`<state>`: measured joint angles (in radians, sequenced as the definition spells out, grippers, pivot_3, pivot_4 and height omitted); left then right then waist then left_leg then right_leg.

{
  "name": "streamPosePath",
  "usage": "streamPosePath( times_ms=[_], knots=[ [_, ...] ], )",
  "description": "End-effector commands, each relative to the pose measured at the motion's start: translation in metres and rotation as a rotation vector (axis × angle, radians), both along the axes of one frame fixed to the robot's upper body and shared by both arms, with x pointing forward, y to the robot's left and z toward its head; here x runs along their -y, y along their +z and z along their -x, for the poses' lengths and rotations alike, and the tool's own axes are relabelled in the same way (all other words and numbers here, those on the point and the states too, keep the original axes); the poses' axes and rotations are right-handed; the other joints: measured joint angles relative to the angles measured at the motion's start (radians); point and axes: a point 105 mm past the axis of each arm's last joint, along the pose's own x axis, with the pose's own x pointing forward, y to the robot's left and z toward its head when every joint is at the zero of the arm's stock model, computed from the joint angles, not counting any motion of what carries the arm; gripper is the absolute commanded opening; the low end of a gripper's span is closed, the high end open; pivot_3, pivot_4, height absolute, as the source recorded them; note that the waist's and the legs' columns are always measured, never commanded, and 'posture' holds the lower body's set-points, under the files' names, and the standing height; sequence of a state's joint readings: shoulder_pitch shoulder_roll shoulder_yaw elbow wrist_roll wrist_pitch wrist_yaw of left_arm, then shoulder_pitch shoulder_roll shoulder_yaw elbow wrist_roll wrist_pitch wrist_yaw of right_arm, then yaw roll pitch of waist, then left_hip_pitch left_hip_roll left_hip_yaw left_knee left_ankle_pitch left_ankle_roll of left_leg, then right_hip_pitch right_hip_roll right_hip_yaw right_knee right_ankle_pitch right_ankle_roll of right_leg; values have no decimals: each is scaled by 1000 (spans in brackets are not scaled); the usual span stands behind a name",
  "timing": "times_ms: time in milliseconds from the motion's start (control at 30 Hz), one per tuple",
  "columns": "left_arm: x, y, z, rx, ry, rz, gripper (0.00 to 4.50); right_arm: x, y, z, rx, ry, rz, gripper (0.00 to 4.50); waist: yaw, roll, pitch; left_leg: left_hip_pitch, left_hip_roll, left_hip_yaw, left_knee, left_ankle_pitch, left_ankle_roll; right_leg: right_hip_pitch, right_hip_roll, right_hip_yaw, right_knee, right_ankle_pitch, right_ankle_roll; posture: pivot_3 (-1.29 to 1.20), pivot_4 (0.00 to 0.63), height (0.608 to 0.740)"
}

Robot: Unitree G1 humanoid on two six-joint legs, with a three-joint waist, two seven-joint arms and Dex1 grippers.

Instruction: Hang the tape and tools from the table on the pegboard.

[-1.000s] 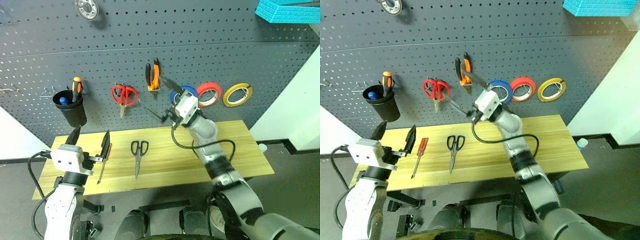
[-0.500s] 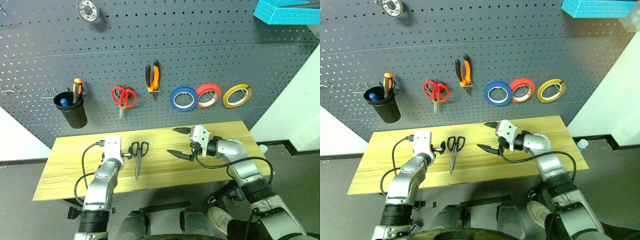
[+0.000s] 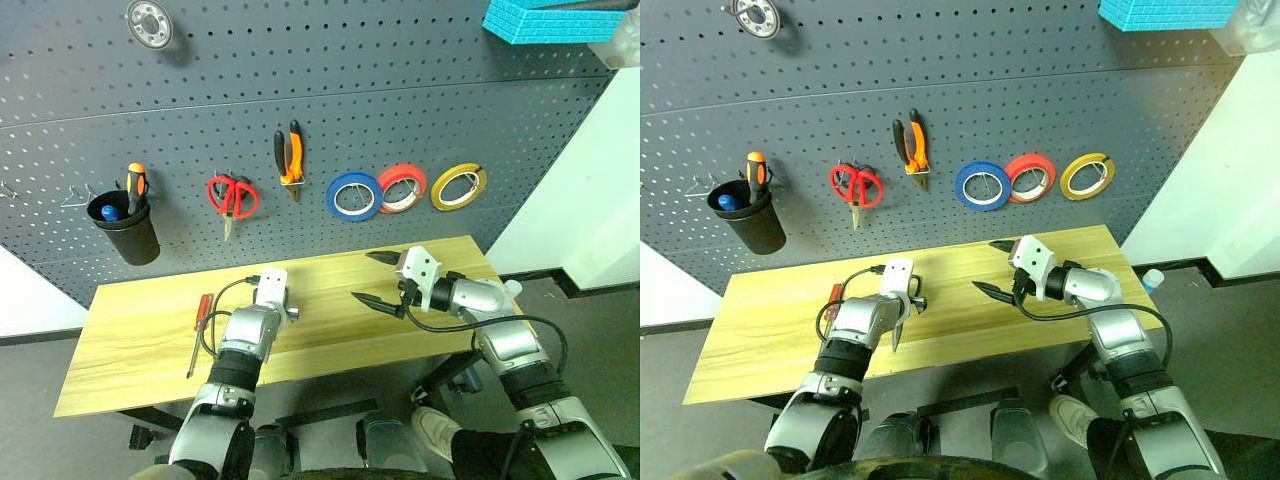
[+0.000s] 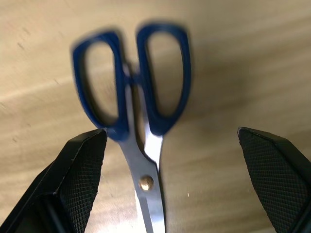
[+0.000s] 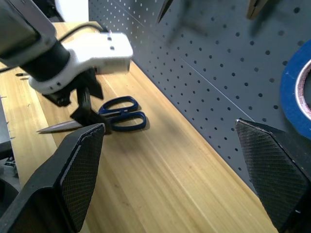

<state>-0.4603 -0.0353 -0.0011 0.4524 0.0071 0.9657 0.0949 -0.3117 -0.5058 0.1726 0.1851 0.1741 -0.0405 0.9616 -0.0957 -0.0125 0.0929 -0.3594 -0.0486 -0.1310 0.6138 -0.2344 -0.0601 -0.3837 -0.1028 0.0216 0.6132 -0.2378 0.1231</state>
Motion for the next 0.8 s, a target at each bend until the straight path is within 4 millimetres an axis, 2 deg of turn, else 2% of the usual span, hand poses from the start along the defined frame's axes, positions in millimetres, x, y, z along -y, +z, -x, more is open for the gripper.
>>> streamPosePath(
  times_ms=[33, 133, 233, 400, 733, 800],
  knots=[
    [-7, 3, -7, -7, 30, -39, 4500, 9, 2, 9, -38, 48, 25, 4477, -4, 0, 0, 0, 0, 0, 0, 0, 0, 0, 0, 0, 0, 0, 0, -179, 0, 739],
    [-15, -1, -7, -33, 71, -59, 4500, 16, -9, 20, -120, 94, 59, 4477, -8, -1, -1, 0, 0, 0, 0, 0, 0, 0, 0, 0, 0, 0, 1, -180, 0, 739],
    [-13, -4, -6, -56, 94, -25, 4500, 22, -15, 26, -169, 113, 78, 4477, -13, -1, -1, 0, 0, 0, 0, 0, 0, 0, 0, 0, 0, 0, 1, -179, 0, 739],
    [-12, -11, -4, -101, 136, 15, 4500, 31, -21, 25, -169, 107, 105, 4477, -16, -2, -1, 1, 0, 0, 1, 0, 0, 1, 0, 0, 0, 1, 2, -179, 0, 739],
    [-17, -17, -4, -134, 198, 39, 4500, 35, -22, 22, -147, 92, 114, 4477, -33, -2, -4, 2, 0, 0, 1, 0, -1, 3, -1, 0, 0, 1, 3, -188, 0, 739],
    [-19, -16, -4, -134, 205, 30, 4097, 35, -22, 21, -140, 89, 114, 4500, -33, -2, -5, 3, 0, 0, 1, 0, -1, 3, -1, 0, 0, 1, 3, -188, 0, 739]
  ],
)
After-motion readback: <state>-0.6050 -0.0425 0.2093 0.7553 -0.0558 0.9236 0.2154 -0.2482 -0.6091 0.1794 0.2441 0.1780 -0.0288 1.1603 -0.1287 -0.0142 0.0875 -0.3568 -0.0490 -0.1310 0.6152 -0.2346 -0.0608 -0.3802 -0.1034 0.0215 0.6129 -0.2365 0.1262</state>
